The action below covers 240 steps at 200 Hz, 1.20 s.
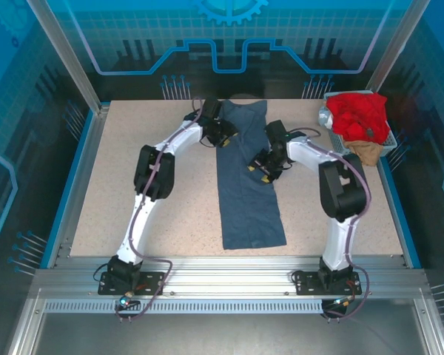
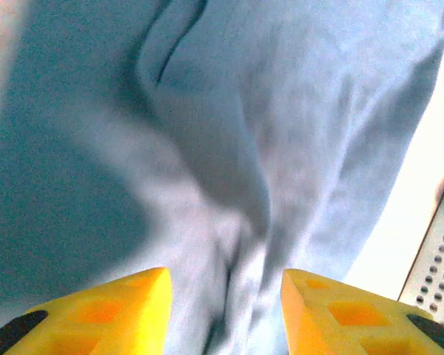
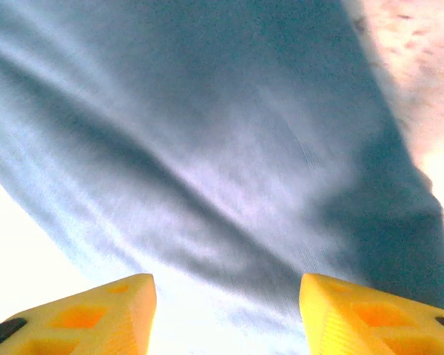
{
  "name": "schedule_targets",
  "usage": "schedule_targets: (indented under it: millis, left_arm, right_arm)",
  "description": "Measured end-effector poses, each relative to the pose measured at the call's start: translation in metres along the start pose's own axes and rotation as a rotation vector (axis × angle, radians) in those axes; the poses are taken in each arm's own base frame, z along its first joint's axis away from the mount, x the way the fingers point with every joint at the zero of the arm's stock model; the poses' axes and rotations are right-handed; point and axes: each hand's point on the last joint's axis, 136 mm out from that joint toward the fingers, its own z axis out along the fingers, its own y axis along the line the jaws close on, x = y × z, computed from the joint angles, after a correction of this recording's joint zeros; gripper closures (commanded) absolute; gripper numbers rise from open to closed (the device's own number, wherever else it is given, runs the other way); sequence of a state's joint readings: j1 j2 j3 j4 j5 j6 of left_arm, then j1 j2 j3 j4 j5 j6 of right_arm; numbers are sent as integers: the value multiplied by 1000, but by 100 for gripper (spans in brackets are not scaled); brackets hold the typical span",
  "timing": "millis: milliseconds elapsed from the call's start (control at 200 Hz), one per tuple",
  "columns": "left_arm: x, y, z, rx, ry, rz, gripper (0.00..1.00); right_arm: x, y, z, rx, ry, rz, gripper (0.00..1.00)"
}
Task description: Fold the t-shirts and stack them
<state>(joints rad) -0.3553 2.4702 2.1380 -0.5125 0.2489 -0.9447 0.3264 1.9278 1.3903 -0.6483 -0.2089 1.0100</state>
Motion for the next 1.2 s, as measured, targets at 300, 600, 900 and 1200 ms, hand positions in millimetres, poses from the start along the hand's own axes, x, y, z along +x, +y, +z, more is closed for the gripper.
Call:
schedule_targets:
  millis: [300,600,900,1200]
  left_arm:
    - [165,44,-138,-23,245,175,45]
    - [342,194,-167,-264,671,141,42]
    - [363,173,-152,-190,633,129,47]
    - [364,181,-132,-260,597,96,78]
  right_arm:
    - [64,-55,-85,-8,-66,-197,40]
    - [144,-151,-74,96,123,-199,40]
    - [168,-176,-62,100,212,-170,39]
    - [172,-180,-54,81,239,-186,40]
